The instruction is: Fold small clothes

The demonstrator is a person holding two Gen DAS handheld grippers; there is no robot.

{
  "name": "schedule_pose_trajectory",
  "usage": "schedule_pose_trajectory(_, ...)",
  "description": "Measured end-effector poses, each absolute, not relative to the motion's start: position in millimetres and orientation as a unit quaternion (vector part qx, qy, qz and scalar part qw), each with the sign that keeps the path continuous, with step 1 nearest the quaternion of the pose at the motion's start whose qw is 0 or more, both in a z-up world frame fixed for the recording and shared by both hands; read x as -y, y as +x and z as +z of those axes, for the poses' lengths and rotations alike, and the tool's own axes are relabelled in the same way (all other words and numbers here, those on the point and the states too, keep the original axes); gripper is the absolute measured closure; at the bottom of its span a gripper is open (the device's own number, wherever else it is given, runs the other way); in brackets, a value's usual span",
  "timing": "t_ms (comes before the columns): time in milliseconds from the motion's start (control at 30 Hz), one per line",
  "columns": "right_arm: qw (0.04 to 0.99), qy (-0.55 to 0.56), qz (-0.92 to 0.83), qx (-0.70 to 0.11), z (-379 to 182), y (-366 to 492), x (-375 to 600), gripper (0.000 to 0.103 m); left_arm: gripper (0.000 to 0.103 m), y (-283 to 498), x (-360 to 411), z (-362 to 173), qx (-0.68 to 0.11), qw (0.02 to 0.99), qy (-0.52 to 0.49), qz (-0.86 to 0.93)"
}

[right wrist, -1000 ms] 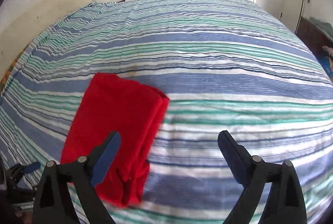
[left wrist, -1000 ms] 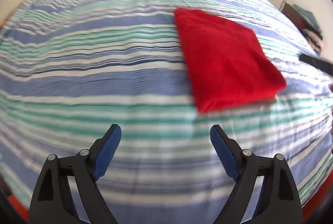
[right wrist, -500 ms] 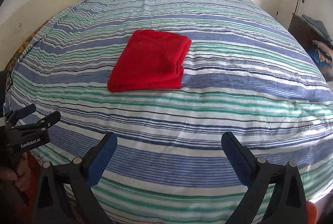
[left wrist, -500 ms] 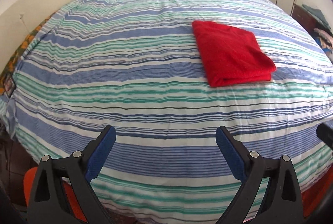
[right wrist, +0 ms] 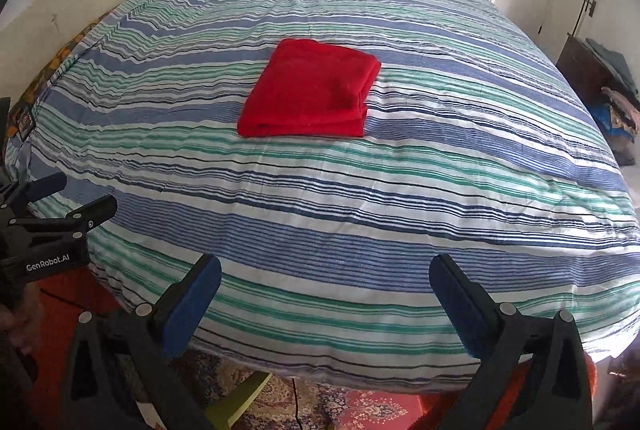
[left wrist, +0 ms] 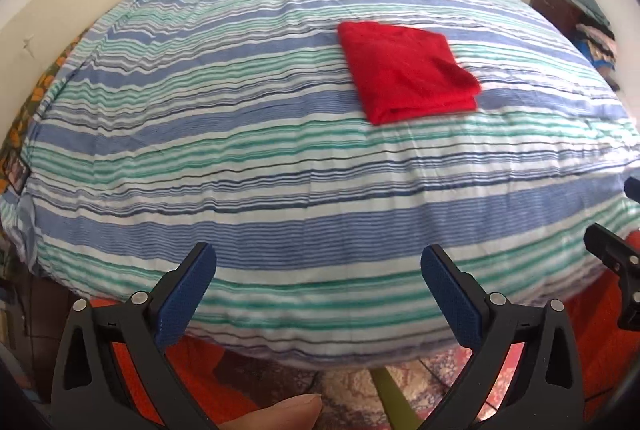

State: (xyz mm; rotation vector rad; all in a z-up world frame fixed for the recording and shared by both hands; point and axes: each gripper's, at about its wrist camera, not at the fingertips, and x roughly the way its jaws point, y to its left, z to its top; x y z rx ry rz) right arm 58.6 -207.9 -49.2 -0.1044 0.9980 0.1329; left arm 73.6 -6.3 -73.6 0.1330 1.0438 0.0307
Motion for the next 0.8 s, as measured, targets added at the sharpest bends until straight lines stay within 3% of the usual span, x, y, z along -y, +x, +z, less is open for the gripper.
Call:
schedule_pose_trajectory(533, 0.877, -0.093, 0.088, -0.464, -17, 16, 187, 0.001, 0.001, 40, 1, -43, -0.512, 0.858, 0.038, 0.009)
schedule_pose_trajectory(800, 0.876, -0.104, 0.099, -0.461, -3, 6, 177, 0.001, 0.001, 30, 15, -30, -0.505, 0.860, 0.072, 0.007)
